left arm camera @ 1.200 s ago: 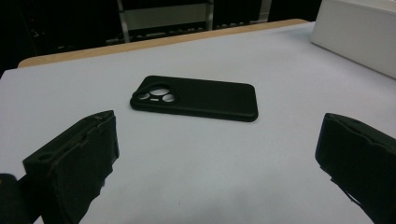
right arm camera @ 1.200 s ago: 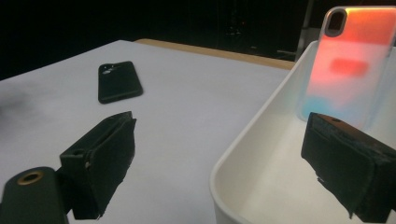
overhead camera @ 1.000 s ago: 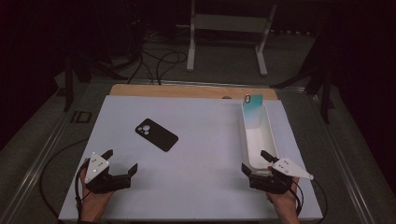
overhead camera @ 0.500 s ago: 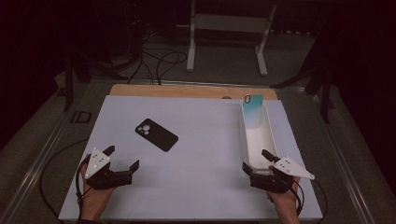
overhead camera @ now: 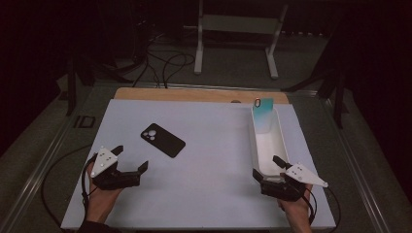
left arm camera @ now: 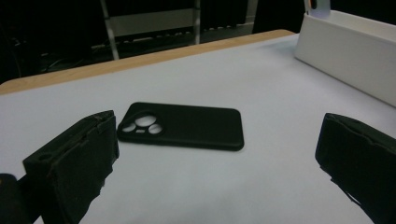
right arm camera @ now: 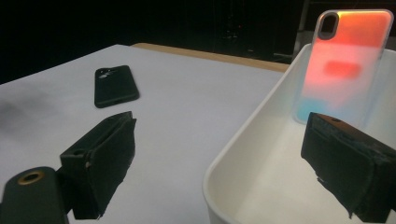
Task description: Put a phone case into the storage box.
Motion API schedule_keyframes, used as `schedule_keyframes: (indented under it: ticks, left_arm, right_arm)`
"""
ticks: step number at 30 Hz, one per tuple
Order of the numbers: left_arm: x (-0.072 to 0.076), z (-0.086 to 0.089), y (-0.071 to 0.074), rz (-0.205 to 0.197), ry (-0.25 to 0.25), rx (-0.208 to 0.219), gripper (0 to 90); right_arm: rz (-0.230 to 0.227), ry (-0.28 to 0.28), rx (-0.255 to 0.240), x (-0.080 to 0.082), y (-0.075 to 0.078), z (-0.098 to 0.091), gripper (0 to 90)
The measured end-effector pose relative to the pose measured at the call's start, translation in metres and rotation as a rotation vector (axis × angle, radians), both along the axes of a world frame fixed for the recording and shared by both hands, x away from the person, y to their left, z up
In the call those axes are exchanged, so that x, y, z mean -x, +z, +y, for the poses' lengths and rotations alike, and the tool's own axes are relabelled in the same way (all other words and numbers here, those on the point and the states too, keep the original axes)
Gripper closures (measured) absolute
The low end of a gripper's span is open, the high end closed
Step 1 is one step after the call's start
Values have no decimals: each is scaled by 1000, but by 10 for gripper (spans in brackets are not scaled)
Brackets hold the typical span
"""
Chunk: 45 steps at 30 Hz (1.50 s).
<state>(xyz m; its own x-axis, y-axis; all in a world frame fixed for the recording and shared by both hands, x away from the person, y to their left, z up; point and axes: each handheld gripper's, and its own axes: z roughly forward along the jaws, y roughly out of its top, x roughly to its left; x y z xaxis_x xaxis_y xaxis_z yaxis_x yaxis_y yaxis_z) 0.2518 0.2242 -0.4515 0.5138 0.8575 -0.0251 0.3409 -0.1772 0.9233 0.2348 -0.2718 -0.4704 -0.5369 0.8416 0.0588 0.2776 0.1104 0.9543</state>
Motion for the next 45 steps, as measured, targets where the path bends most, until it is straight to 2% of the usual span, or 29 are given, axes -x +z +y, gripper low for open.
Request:
schedule_keyframes:
  ticks: [15,19,26,30,34,35,37,39,40,45]
  left_arm:
    - [-29,-19,12,15,-48,-2,5]
    - [-45,-28,14,33,-61,7,19]
    - [-66,-42,14,62,-41,-7,95]
    - [-77,-49,12,79,-38,-25,189]
    - [-87,-52,9,98,-54,-12,379]
    - [-90,-53,8,108,-62,-9,379]
    - [-100,-58,3,126,-74,-20,474]
    - [-102,-59,2,134,-83,-24,558]
    - [-108,-62,-2,145,-96,-35,558]
    - [-122,-73,-15,183,-103,-66,777]
  right_arm:
    - [2,6,-5,-1,-2,1,101]
    - [4,6,-6,-1,-2,1,101]
    - [4,9,-4,-1,-2,1,101]
    - [6,7,-11,-1,-2,1,101]
    - [5,9,-9,-1,-2,1,102]
    - [6,10,-10,-1,-2,1,101]
    - [8,10,-10,-1,-2,2,102]
    - [9,10,-10,-1,-2,2,101]
    - [9,10,-10,-1,-2,2,101]
    - [9,12,-10,-1,-3,2,102]
